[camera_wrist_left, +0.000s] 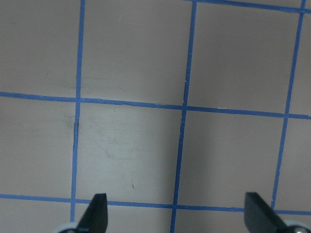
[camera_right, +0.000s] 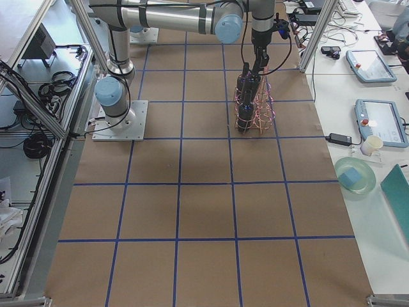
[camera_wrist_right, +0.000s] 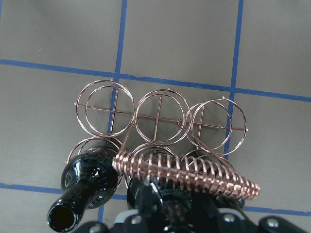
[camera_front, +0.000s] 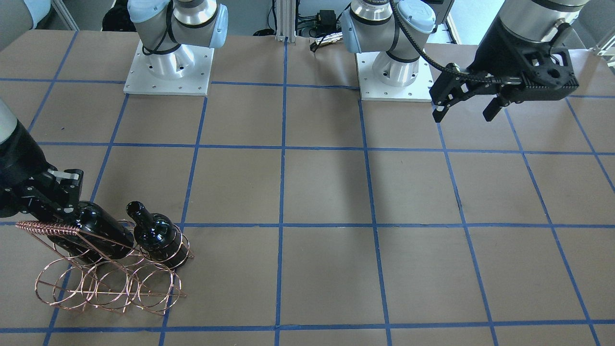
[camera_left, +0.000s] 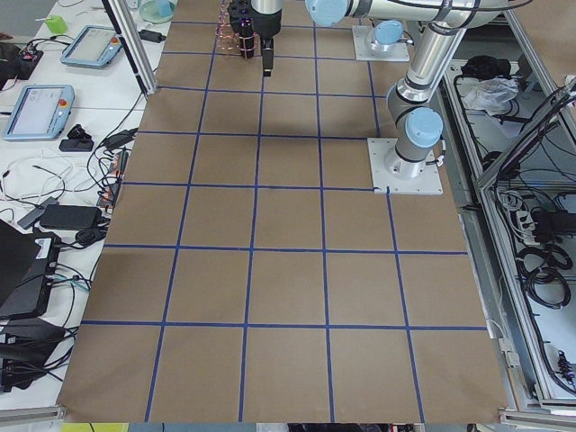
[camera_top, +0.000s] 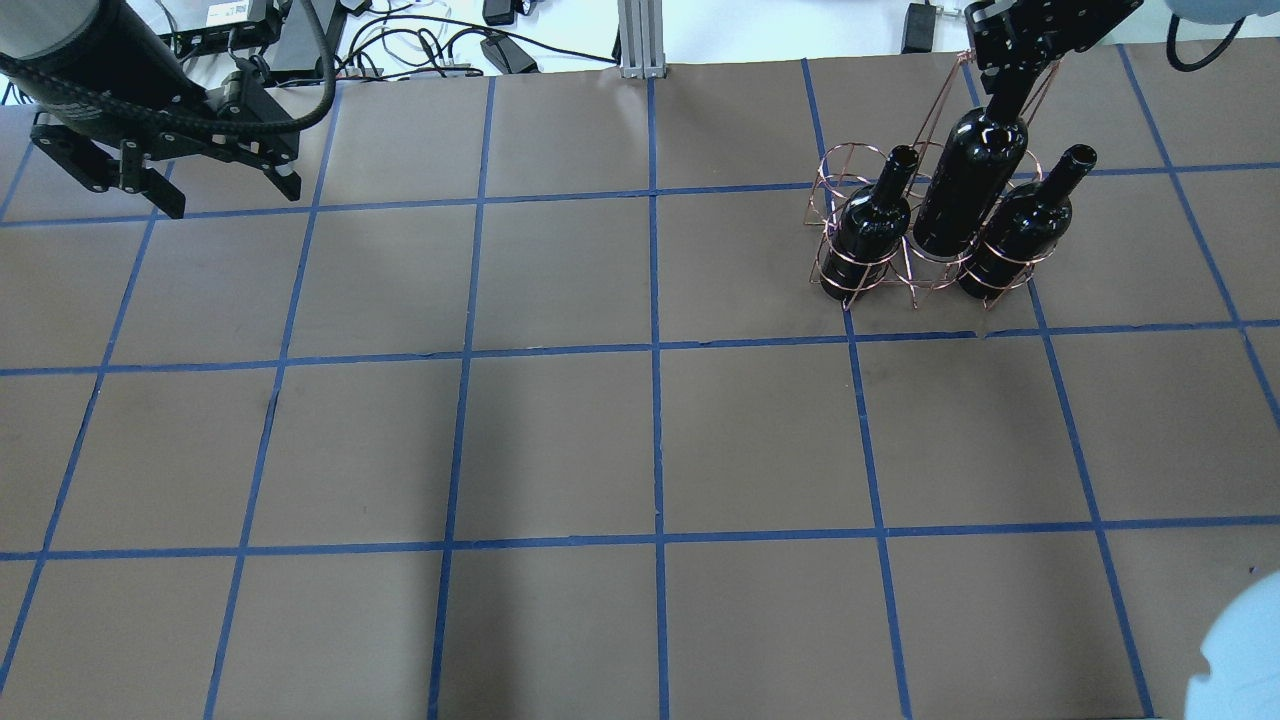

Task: Place wine into wine basket
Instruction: 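Tilt and insert the bottle into the empty rack slot with the right gripper, then open the right gripper and lift it off the bottle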

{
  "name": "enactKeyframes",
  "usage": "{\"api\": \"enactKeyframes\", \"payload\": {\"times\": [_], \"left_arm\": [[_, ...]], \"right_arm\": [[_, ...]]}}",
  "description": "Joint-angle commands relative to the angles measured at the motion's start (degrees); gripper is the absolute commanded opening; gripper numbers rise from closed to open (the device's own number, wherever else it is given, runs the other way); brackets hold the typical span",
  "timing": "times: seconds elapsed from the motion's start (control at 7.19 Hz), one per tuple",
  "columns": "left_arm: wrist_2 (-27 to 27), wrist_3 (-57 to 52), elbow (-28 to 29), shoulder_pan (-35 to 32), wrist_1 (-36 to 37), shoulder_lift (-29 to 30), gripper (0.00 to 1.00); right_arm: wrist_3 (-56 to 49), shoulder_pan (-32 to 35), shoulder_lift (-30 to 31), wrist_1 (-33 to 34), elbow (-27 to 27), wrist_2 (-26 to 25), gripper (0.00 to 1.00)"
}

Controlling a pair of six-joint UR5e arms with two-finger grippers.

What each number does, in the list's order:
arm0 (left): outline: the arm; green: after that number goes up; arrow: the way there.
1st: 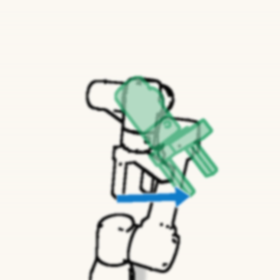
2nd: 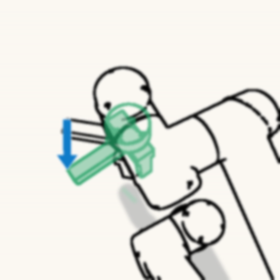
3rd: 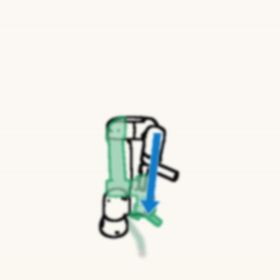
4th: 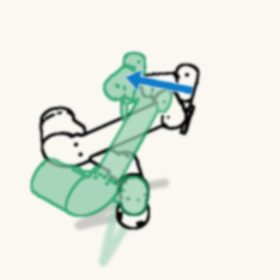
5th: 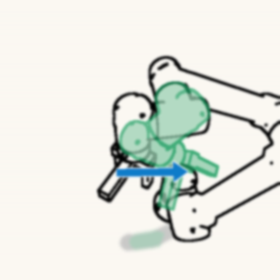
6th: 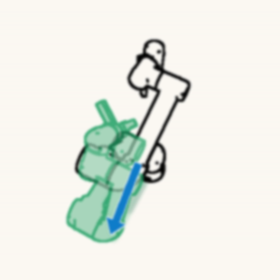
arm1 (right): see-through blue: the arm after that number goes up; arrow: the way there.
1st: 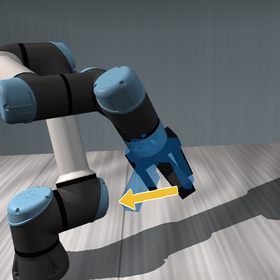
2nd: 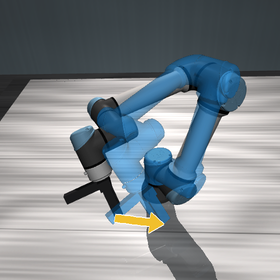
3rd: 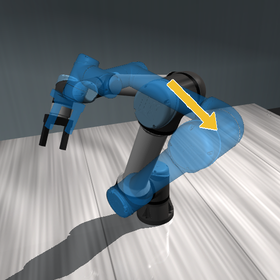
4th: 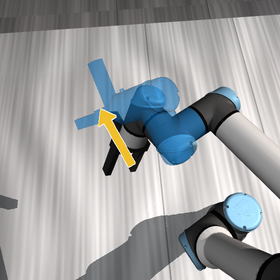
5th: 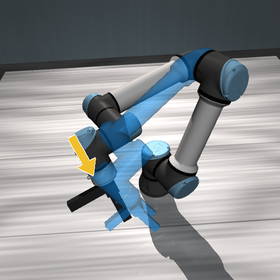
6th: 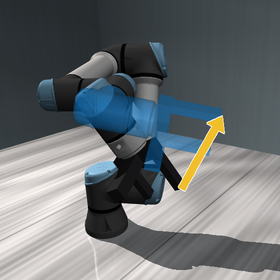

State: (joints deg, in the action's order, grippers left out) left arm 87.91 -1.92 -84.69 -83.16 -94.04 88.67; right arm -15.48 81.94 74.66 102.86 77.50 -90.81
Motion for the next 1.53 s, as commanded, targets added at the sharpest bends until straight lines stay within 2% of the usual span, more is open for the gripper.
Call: {"api": "enactKeyframes", "payload": {"times": [0.0,0.28,0.42,0.56,0.7,0.83,1.11,1.39], "left_arm": [[0.0,0.8,-0.1,-3.1,-0.3,-0.1,1.00],[0.2,0.6,-1.5,-3.1,-0.3,-0.3,1.00],[0.2,0.5,-1.5,-3.1,-0.2,-0.3,1.00],[0.2,0.5,-1.5,-3.1,-0.2,-0.3,1.00],[0.3,0.4,-1.5,-3.1,-0.3,-0.3,1.00],[0.3,0.3,-1.5,-3.1,-0.3,-0.3,1.00],[0.4,0.0,-1.6,-3.1,-0.3,-0.3,1.00],[0.3,0.0,-1.6,-3.1,-0.3,-0.3,1.00]], "right_arm": [[-0.1,0.1,-1.3,5.3,4.2,0.0,0.18],[0.3,0.1,-3.1,5.5,4.9,0.1,0.20],[0.4,0.1,-3.1,5.5,4.9,0.1,0.25],[0.5,0.1,-3.1,5.4,4.9,0.0,0.42],[0.4,0.1,-3.0,5.2,4.9,-0.1,0.73],[0.4,0.5,-2.6,5.0,4.9,-0.1,0.83],[0.6,1.2,1.3,3.1,4.9,0.2,0.84],[1.8,1.5,8.9,-6.1,4.7,0.3,0.84]]}}
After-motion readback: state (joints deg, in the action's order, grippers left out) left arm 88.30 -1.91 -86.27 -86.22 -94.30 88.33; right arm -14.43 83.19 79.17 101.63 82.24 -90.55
